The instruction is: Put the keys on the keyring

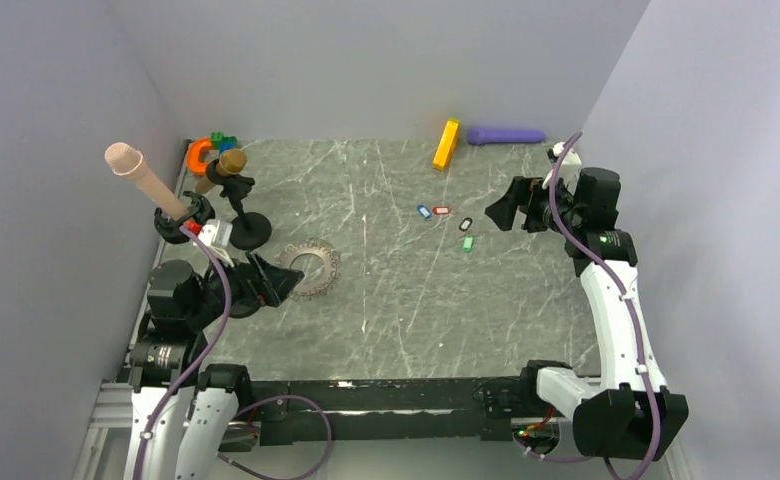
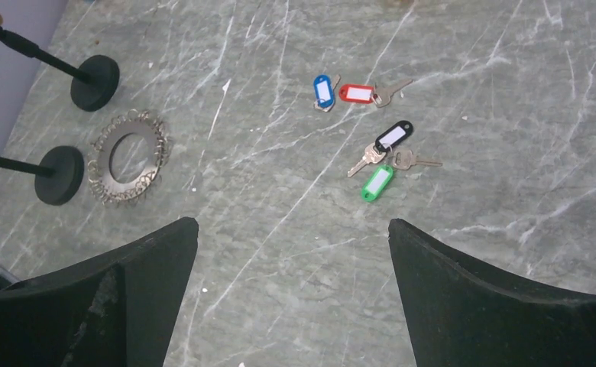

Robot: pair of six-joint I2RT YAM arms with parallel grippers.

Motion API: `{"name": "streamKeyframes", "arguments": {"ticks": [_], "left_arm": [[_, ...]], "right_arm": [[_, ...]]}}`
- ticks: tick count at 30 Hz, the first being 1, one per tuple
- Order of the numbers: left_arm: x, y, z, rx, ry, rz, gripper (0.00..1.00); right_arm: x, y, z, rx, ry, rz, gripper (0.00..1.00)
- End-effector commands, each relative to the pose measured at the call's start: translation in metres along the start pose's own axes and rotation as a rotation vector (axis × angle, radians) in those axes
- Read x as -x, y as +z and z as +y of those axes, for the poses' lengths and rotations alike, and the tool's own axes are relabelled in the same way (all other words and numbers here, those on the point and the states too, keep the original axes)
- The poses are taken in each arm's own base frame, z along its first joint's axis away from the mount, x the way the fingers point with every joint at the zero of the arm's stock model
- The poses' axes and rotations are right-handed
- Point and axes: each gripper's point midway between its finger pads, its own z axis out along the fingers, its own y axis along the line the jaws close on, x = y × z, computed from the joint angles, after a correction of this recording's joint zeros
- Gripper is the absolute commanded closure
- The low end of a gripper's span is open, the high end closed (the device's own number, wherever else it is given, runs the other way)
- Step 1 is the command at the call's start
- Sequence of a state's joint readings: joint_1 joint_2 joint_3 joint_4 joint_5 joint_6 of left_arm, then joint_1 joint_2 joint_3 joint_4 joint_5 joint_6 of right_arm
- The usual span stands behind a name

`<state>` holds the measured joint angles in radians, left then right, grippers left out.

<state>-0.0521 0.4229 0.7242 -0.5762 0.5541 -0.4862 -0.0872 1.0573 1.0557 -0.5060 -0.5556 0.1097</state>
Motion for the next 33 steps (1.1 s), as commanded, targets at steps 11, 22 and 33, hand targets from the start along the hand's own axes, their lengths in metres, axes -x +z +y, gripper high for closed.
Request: {"name": "streamKeyframes", "arguments": {"ticks": [11, 22, 33], "left_arm": [[0.029, -0.029, -0.03, -0.047, 0.136, -0.129, 0.02], [0.037, -0.01, -0.017, -0.042, 0.075, -0.187, 0.02], [0.04, 0.006, -0.013, -0.074, 0.101, -0.193, 0.02]], "right_arm": [[-0.014, -0.007, 0.043, 0.285, -0.307, -0.029, 0.0], [-0.022, 0.103, -0.016, 0.148, -0.29, 0.244, 0.0], [-0.066, 0.209, -0.055, 0.05, -0.171, 0.431, 0.34]]}}
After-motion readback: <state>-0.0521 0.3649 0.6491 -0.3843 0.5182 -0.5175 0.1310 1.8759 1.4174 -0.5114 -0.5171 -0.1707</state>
